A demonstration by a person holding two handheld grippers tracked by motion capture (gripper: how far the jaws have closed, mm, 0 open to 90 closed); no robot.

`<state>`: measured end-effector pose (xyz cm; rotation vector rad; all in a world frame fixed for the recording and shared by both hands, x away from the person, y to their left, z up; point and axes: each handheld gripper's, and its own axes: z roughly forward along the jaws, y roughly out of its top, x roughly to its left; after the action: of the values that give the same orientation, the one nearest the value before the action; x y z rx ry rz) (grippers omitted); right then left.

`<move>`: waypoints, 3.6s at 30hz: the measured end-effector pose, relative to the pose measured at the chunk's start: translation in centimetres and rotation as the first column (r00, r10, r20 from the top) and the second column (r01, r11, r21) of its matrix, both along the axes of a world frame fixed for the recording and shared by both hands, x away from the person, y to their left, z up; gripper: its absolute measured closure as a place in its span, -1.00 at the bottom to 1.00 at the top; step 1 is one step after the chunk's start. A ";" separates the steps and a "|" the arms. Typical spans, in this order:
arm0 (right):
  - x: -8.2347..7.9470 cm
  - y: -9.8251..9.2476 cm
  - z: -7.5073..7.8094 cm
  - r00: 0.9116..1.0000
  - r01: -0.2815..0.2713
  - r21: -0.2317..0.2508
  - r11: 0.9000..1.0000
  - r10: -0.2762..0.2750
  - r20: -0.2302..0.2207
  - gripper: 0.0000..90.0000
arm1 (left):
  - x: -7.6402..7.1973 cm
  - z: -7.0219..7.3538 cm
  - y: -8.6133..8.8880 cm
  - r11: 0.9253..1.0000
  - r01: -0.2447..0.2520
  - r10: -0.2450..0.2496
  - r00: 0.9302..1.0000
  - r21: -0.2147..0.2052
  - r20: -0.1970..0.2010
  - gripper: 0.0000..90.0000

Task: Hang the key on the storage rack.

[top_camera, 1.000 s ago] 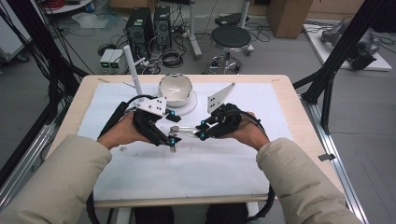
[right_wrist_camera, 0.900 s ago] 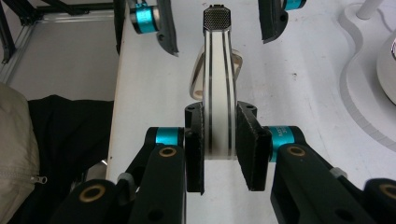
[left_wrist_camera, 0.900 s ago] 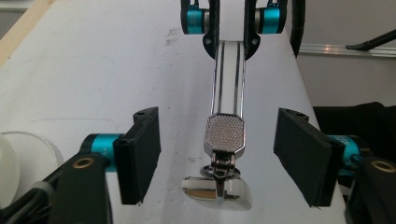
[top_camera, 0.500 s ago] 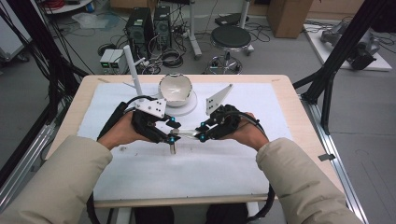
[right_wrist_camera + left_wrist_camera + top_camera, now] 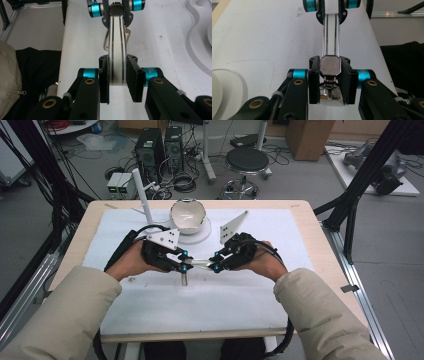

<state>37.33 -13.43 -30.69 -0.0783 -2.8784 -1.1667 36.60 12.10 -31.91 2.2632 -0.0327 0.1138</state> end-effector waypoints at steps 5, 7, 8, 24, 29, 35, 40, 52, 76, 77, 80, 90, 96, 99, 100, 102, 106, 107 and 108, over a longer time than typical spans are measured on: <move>0.1 0.0 -0.1 1.000 0.003 -0.010 1.000 -0.003 -0.001 0.66 | 0.0 -0.1 -0.2 1.000 0.000 0.000 1.000 0.011 0.004 0.62; 0.1 0.0 -0.1 1.000 -0.001 -0.013 1.000 0.001 0.002 0.66 | -0.1 -0.1 -0.2 1.000 0.000 0.000 1.000 0.020 0.003 0.63; 0.1 0.0 -0.1 1.000 -0.001 -0.014 1.000 0.001 0.002 0.66 | 0.0 -0.1 -0.2 1.000 0.000 0.000 1.000 0.019 -0.003 0.63; 0.6 -0.7 -0.4 0.998 0.026 0.066 0.997 -0.030 0.049 -0.60 | 0.3 0.1 0.6 0.999 -0.045 0.045 0.999 -0.008 -0.011 0.64; 0.7 -2.6 -0.6 0.977 0.167 0.139 0.976 -0.182 0.109 -0.99 | 0.7 0.3 2.1 0.992 -0.117 0.115 0.993 -0.056 -0.040 0.64; 0.8 -7.4 -1.3 0.932 0.322 0.327 0.889 -0.359 0.058 -0.99 | 1.4 0.4 4.9 0.969 -0.204 0.192 0.977 -0.138 -0.096 0.64; 0.4 -9.9 -1.7 0.894 0.395 0.428 0.813 -0.448 0.027 -0.99 | 2.0 0.3 7.3 0.937 -0.282 0.261 0.957 -0.204 -0.124 0.64; -2.1 -16.0 -5.3 0.782 0.485 0.606 0.630 -0.623 0.021 -0.99 | 4.1 0.2 12.3 0.834 -0.450 0.402 0.892 -0.319 -0.206 0.64; -3.8 -18.9 -10.8 0.665 0.543 0.660 0.519 -0.746 0.040 -0.99 | 7.1 -1.1 17.4 0.716 -0.585 0.498 0.811 -0.381 -0.308 0.65; -3.8 -19.0 -11.0 0.653 0.552 0.660 0.509 -0.757 0.038 -0.99 | 7.2 -1.1 17.6 0.712 -0.585 0.495 0.810 -0.387 -0.314 0.65; -3.9 -19.3 -11.7 0.638 0.561 0.672 0.483 -0.770 0.021 -0.99 | 7.6 -1.2 17.9 0.703 -0.595 0.501 0.803 -0.389 -0.323 0.65; -4.4 -19.9 -12.9 0.600 0.572 0.687 0.447 -0.800 0.021 -0.99 | 8.5 -2.0 19.0 0.694 -0.630 0.532 0.775 -0.350 -0.341 0.64; -4.4 -19.9 -13.5 0.586 0.577 0.689 0.439 -0.810 0.026 -0.99 | 8.9 -2.4 19.5 0.680 -0.653 0.547 0.755 -0.333 -0.362 0.65; -4.5 -20.0 -13.8 0.581 0.579 0.691 0.434 -0.814 0.024 -0.99 | 9.1 -2.6 19.7 0.675 -0.662 0.554 0.746 -0.327 -0.369 0.64; -4.6 -20.0 -13.9 0.578 0.578 0.695 0.427 -0.816 0.020 -0.99 | 9.1 -2.6 19.8 0.676 -0.663 0.555 0.746 -0.323 -0.369 0.65; -4.6 -20.0 -14.0 0.574 0.582 0.693 0.425 -0.818 0.020 -0.99 | 9.3 -2.7 19.8 0.674 -0.667 0.558 0.742 -0.319 -0.373 0.64; -4.6 -19.9 -14.0 0.577 0.582 0.690 0.431 -0.816 0.024 -0.99 | 9.6 -2.8 19.9 0.665 -0.676 0.565 0.733 -0.317 -0.378 0.65; -4.5 -19.9 -14.1 0.577 0.580 0.689 0.434 -0.816 0.029 -0.99 | 9.6 -2.9 20.0 0.662 -0.678 0.566 0.731 -0.320 -0.380 0.64; -4.5 -19.9 -14.1 0.577 0.585 0.684 0.435 -0.816 0.025 -0.99 | 9.7 -2.9 20.0 0.658 -0.682 0.569 0.728 -0.320 -0.383 0.65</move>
<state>32.79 -33.32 -44.79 -1.3405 -2.5160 -2.4463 46.28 32.07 -34.84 1.7126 0.8571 0.1813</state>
